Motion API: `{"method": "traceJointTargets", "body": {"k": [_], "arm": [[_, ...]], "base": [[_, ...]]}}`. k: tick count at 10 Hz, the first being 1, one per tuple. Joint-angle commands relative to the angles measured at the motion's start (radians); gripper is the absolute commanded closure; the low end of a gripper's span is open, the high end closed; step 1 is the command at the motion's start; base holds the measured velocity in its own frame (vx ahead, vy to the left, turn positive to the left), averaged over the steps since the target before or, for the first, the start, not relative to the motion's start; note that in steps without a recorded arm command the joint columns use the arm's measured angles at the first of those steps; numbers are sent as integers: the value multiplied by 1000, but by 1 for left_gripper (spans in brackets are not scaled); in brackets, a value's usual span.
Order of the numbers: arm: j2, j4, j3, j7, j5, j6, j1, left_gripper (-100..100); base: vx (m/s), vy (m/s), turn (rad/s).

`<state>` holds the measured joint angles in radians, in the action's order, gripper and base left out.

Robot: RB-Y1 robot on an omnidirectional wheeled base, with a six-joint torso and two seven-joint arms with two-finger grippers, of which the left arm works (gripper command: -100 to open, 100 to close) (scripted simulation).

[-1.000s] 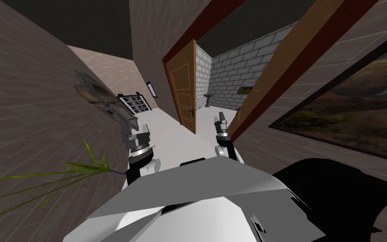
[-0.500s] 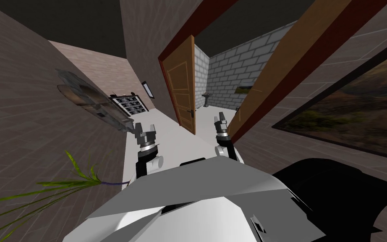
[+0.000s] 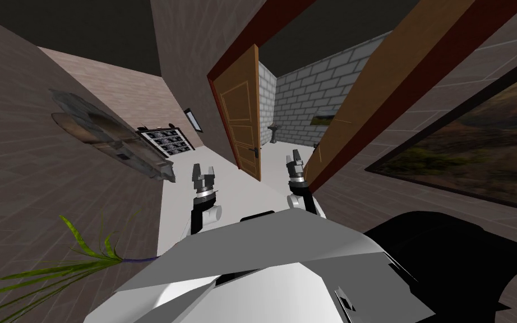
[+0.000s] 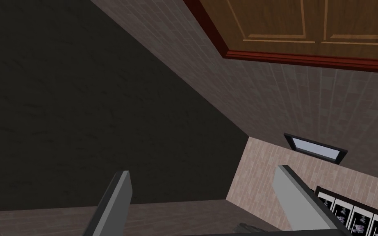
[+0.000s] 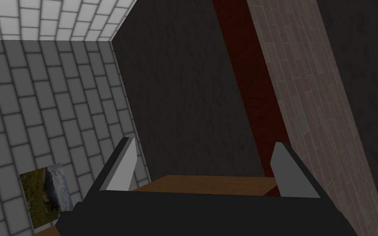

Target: Push the door open

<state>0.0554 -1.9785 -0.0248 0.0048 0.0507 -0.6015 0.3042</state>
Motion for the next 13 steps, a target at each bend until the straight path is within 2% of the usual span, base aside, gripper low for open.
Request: {"method": "traceJointTargets", "body": {"k": [1, 8, 9, 13], "arm": [[8, 41, -4, 7, 0, 4, -26, -100], [25, 230, -36, 27, -7, 20, -142, -100], [25, 230, -36, 27, -7, 20, -142, -100], [31, 344, -55, 40, -11, 30, -212, -100]], "base": [[99, 41, -94], [90, 51, -86], [49, 46, -30], [66, 57, -88]]}}
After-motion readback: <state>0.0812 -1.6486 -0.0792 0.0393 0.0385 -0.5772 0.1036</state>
